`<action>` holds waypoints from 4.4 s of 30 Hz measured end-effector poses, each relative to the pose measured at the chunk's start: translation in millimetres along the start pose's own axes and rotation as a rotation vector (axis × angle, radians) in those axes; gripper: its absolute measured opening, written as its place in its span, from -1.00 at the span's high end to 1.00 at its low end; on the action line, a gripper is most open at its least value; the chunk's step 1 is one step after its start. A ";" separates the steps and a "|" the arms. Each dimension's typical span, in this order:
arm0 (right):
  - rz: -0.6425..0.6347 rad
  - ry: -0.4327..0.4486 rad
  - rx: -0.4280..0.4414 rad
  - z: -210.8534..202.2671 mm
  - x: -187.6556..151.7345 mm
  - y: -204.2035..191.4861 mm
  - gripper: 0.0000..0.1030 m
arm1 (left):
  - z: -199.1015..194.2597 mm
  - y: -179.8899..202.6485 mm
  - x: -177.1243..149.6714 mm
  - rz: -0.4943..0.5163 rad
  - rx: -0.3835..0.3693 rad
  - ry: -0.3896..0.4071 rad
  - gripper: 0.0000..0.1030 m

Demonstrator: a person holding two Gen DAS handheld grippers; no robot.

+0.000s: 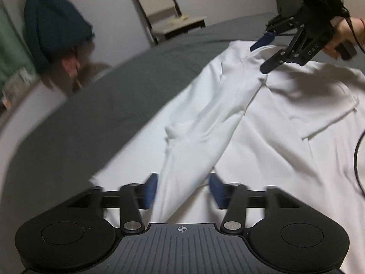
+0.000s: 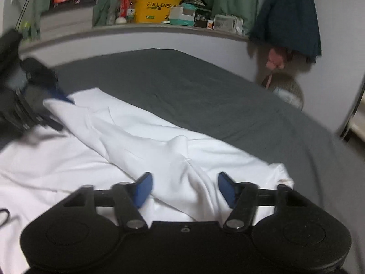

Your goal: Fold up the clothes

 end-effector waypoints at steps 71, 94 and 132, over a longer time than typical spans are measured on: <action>0.155 -0.006 -0.015 -22.7 -36.4 -18.9 -0.79 | -60.0 59.0 2.0 -0.638 0.196 -0.004 -0.77; 0.322 0.096 -0.086 25.1 15.5 29.4 -0.99 | 22.2 -38.0 -11.6 -0.701 0.141 0.160 -0.77; 0.805 0.033 0.023 29.5 -21.7 169.3 -0.79 | 11.8 -138.0 -94.6 -0.901 -0.190 0.004 -0.45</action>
Point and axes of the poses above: each gripper's, at about its wrist camera, not at the fingertips, and z roughly the way its jaws point, y to its right, x to its top, the point moved 8 cm from there along z, roughly the way its jaws point, and after that the axes turned 3 degrees about z, right-handed, at the moved point
